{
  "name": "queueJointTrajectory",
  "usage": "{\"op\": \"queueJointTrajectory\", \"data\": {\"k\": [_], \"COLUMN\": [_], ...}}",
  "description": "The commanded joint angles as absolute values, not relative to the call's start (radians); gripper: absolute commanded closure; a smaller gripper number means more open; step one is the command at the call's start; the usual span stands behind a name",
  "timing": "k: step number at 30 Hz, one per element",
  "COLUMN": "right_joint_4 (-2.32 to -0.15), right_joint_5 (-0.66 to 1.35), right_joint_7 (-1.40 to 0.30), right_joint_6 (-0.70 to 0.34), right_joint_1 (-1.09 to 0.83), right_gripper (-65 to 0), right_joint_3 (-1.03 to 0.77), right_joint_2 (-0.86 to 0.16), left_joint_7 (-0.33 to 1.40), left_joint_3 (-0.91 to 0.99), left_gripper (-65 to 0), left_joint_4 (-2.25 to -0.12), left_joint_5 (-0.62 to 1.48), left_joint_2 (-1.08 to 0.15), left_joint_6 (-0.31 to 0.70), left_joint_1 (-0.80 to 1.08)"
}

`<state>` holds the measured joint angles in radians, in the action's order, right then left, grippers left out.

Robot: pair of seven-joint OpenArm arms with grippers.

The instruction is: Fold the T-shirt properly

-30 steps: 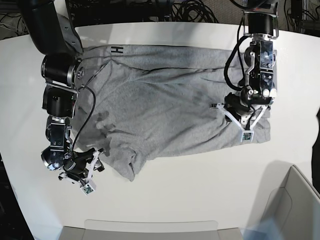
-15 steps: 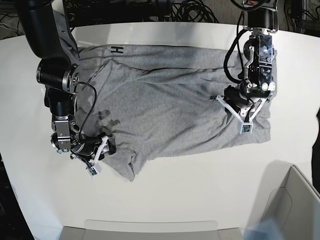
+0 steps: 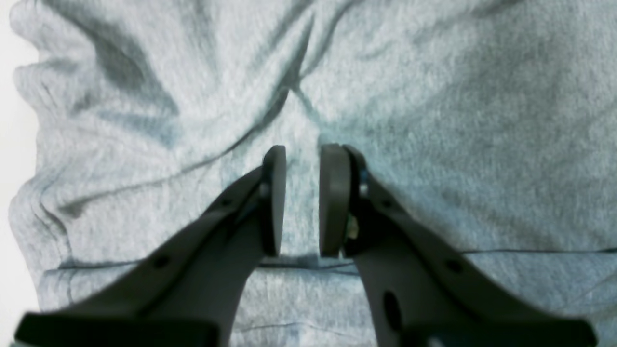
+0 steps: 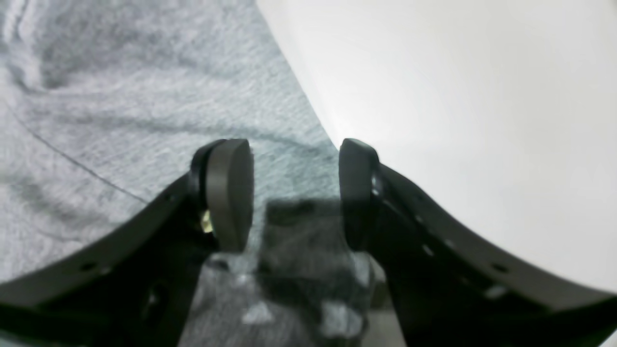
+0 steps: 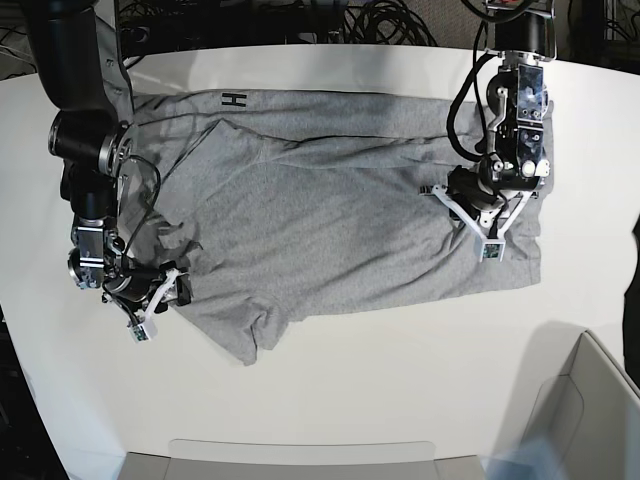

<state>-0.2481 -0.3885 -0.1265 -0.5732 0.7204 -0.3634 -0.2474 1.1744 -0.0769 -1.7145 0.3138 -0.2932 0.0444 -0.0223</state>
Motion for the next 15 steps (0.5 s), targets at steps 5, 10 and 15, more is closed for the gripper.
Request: {"op": "queueJointTrajectory", "data": {"k": [5,10,15], "right_joint_4": [-0.272,-0.476,-0.797], "right_joint_5": [-0.467,-0.469,-0.466], "right_joint_7": [-0.378,-0.455,-0.513], "right_joint_6": [-0.680,-0.687,-0.687], "right_joint_1": [0.677,0.568,0.479], "right_gripper": [-30.0,-30.0,-30.0], "right_joint_3": [-0.367,-0.363,-0.366], "right_joint_2": [-0.321,-0.332,-0.283], "left_joint_7": [1.155,1.155,1.148], "left_joint_3": [-0.071,-0.070,-0.070], "left_gripper": [-13.3,-13.3,-13.3], "left_joint_4": [-1.735,-1.730,-1.730], "left_joint_5": [0.312,0.312,0.312], "left_joint_2": [-0.298,-0.298,-0.300], "left_joint_6": [0.041,0.041,0.041], "left_joint_1": [-0.039,-0.039,-0.042]}}
